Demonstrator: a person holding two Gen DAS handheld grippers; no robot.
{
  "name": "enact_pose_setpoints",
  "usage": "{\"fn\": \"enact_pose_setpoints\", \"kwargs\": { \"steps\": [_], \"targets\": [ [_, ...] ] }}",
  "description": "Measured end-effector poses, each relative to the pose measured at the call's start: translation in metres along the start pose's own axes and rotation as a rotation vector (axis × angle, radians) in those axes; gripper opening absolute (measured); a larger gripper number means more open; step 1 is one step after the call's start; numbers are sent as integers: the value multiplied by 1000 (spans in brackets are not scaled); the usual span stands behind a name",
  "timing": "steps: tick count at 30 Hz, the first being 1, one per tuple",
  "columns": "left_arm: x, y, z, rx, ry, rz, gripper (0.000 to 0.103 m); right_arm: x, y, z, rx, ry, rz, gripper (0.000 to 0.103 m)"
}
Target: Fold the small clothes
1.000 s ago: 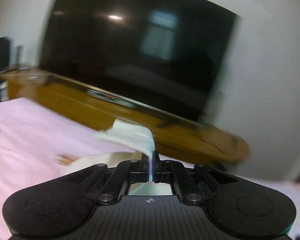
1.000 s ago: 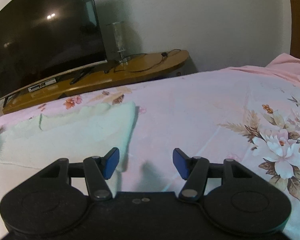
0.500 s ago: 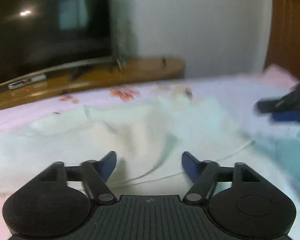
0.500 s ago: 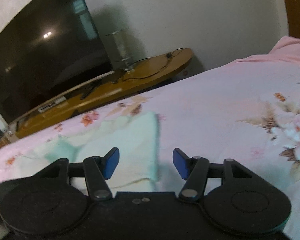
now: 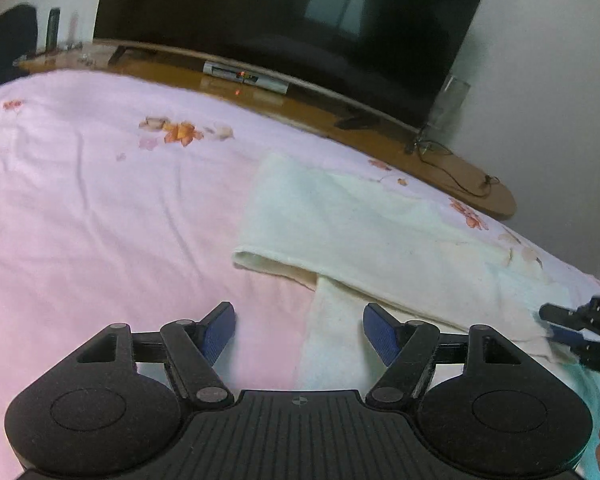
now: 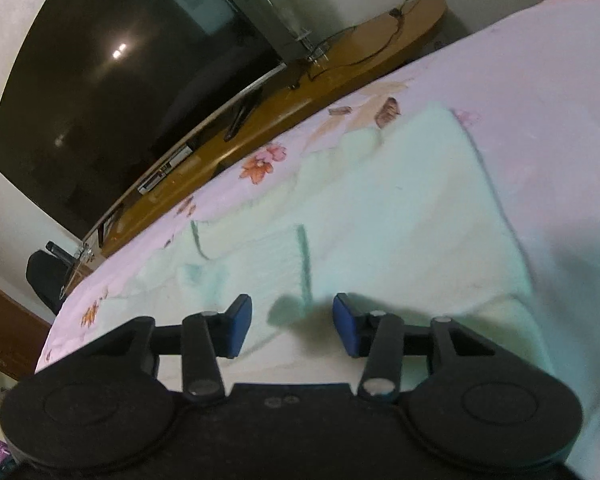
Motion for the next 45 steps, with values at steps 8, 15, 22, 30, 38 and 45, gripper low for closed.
{"fn": "enact_pose_setpoints", "kwargs": {
  "steps": [8, 15, 22, 30, 38, 45],
  "targets": [
    [24, 67, 25, -7, 67, 28, 71, -39, -39, 18, 211, -263, -32, 5],
    [29, 63, 29, 14, 72, 36, 71, -20, -74, 41, 277, -278, -47, 5],
    [21, 68, 33, -2, 56, 46, 49, 0, -84, 38, 266, -258, -88, 5],
    [23, 69, 32, -18, 167, 50, 43, 30, -83, 17, 223, -220, -160, 5],
    [23, 70, 33, -25, 182, 45, 43, 47, -83, 7, 201, -199, -186, 5],
    [25, 67, 31, -41, 221, 46, 43, 61, -61, -1, 138, -223, -233, 5]
  ]
}}
Point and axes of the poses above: each gripper's, at about its wrist camera, not at the fingertips, and y roughly the way its jaws point, x to its right, z to its top, the point moved 5 cm from there along y, roughly the way its jaws point
